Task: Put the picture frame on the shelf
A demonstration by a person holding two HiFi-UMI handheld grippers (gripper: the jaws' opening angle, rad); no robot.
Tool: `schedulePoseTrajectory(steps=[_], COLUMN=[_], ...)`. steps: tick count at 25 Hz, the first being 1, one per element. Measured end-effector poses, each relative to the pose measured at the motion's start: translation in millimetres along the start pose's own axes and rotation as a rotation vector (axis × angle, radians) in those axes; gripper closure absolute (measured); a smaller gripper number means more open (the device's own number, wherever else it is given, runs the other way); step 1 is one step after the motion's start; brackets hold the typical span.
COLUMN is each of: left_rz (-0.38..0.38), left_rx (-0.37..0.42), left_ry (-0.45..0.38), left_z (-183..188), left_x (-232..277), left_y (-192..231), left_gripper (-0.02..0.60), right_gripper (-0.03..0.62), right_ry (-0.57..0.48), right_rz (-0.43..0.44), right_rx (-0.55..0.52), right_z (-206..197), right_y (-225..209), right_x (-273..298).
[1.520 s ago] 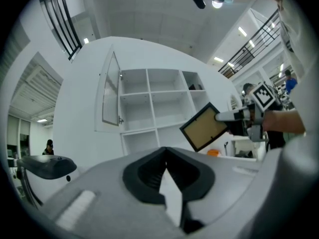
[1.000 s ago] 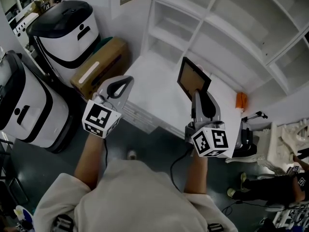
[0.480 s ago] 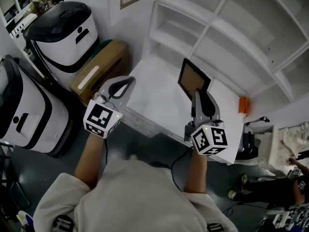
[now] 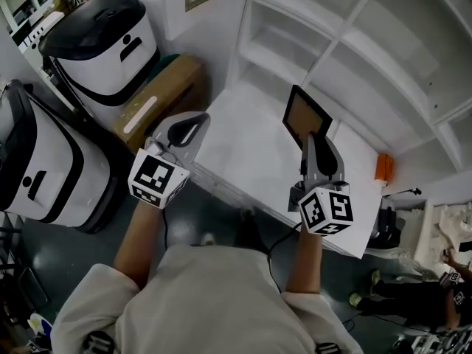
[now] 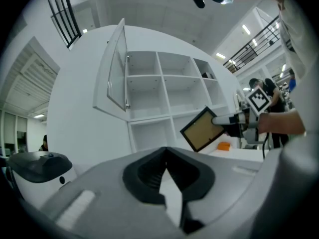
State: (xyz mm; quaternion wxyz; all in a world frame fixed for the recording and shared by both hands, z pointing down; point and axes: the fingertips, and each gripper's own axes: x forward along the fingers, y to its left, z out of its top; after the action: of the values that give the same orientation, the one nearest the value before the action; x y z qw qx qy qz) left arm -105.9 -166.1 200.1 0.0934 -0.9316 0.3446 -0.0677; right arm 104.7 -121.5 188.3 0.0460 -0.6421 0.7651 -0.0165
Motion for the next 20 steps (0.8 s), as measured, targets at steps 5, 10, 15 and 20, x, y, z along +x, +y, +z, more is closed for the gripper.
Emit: schedulePoseTrajectory(steps=[5, 10, 15, 20], left_rz=[0.021, 0.030, 0.072, 0.107], left_rx=[-0.006, 0.001, -0.009, -0.015], left_ry=[0.023, 0.066, 0.080, 0.099], left_z=[-10, -30, -48, -72], left_x=[27, 55, 77, 89], left_y=[9, 18, 37, 56], left_gripper=[0.578, 0.578, 0.578, 0.578], right_gripper=[0.519, 0.519, 0.519, 0.519], right_ry=[0.010, 0.024, 0.053, 0.079], right_rz=[0.044, 0.053, 0.060, 0.060], right_rx=[-0.009, 0.004, 0.023, 0.002], right_z=[-12, -31, -58, -86], right_y=[-8, -25, -40, -49], right_x=[25, 50, 76, 101])
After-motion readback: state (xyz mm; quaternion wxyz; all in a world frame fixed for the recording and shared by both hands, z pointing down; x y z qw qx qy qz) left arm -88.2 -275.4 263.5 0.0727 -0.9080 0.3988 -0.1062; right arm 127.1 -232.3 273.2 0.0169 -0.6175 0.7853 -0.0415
